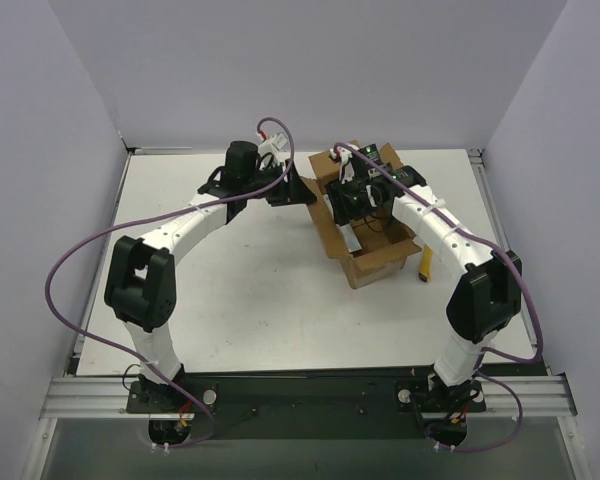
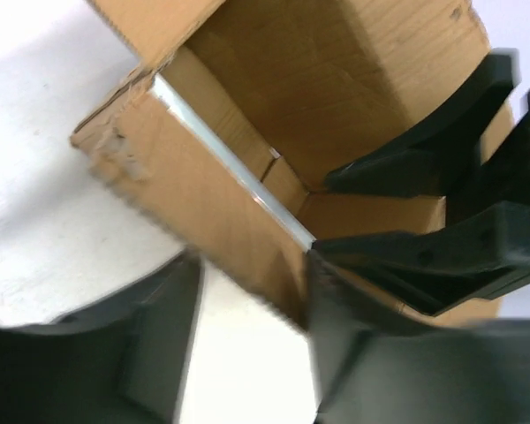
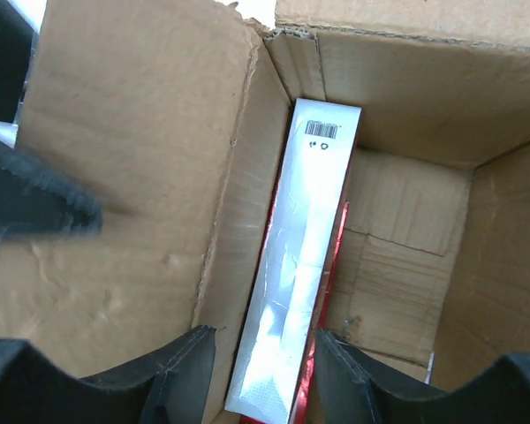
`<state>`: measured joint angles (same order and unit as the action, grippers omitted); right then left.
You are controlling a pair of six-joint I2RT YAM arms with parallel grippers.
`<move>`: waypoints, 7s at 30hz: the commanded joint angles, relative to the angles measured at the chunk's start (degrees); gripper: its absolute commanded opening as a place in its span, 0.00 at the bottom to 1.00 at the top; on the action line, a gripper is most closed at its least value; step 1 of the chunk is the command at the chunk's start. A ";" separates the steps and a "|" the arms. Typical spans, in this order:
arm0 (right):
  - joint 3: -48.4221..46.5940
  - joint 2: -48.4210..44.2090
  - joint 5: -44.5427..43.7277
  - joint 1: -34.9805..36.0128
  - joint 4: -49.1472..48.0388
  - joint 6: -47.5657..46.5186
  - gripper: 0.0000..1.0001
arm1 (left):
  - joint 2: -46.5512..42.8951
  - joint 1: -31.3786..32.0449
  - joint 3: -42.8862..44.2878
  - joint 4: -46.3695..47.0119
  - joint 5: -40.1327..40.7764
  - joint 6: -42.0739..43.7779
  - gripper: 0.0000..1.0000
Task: Unpack the express box
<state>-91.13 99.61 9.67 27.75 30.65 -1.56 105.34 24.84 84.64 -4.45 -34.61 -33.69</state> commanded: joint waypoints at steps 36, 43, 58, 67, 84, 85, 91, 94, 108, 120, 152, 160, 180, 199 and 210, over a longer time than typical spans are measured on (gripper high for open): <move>-7.65 10.35 16.16 -9.55 0.64 6.66 0.00 | 0.74 0.38 -1.67 1.63 -3.53 1.35 0.00; -11.87 2.88 16.61 -9.38 0.81 7.19 0.00 | 1.01 0.38 -0.97 1.64 -3.27 1.44 0.00; -25.92 -4.78 15.03 -15.00 1.42 10.89 0.00 | 1.10 0.82 0.26 0.32 -2.30 1.79 0.00; -27.35 -6.89 10.11 -25.19 2.04 6.40 0.00 | -0.48 0.91 -1.58 0.40 -2.04 1.96 0.00; -4.06 -2.33 -3.34 -42.42 -4.89 -9.32 0.00 | -1.01 1.18 -2.02 0.23 -2.48 2.31 0.00; -2.66 -1.62 -3.69 -42.51 -5.95 -11.60 0.00 | -1.01 1.18 -2.20 0.06 -2.39 2.32 0.00; -3.35 6.64 -6.67 -41.64 -7.01 -16.97 0.00 | -1.54 1.26 -2.64 -0.03 -2.13 2.58 0.00; -3.88 10.50 -12.45 -39.88 -7.01 -20.14 0.00 | -1.72 1.26 -2.64 -0.30 -2.04 2.67 0.00; -1.07 11.49 -23.21 -33.99 -8.86 -25.51 0.48 | -2.24 1.44 -2.99 -0.03 -2.48 3.19 0.00; -9.41 -3.53 -16.89 -27.76 -2.71 -22.43 0.47 | -1.63 1.44 -2.29 -0.12 -2.57 3.72 0.00; 13.17 0.84 -4.31 1.08 0.11 7.71 0.48 | -6.91 1.97 -13.10 2.16 -6.61 8.91 0.00; 12.65 5.32 -2.99 -2.43 0.46 9.47 0.48 | -6.99 1.79 -12.66 2.25 -7.14 9.17 0.00; 9.93 4.56 14.59 -6.83 -1.04 4.83 0.00 | -7.25 1.09 -12.04 2.07 -6.61 9.61 0.00; 13.88 0.31 8.70 -2.52 -0.60 5.08 1.00 | -7.17 0.65 -10.46 1.72 -6.52 9.17 0.00; 18.62 8.22 14.23 -0.24 -4.28 2.88 0.76 | -6.55 0.82 -10.46 1.28 -6.26 8.64 0.00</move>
<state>-75.31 104.12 19.05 24.75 26.02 3.62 97.54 24.95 72.29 -2.35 -41.54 -27.86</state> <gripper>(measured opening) 0.824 0.043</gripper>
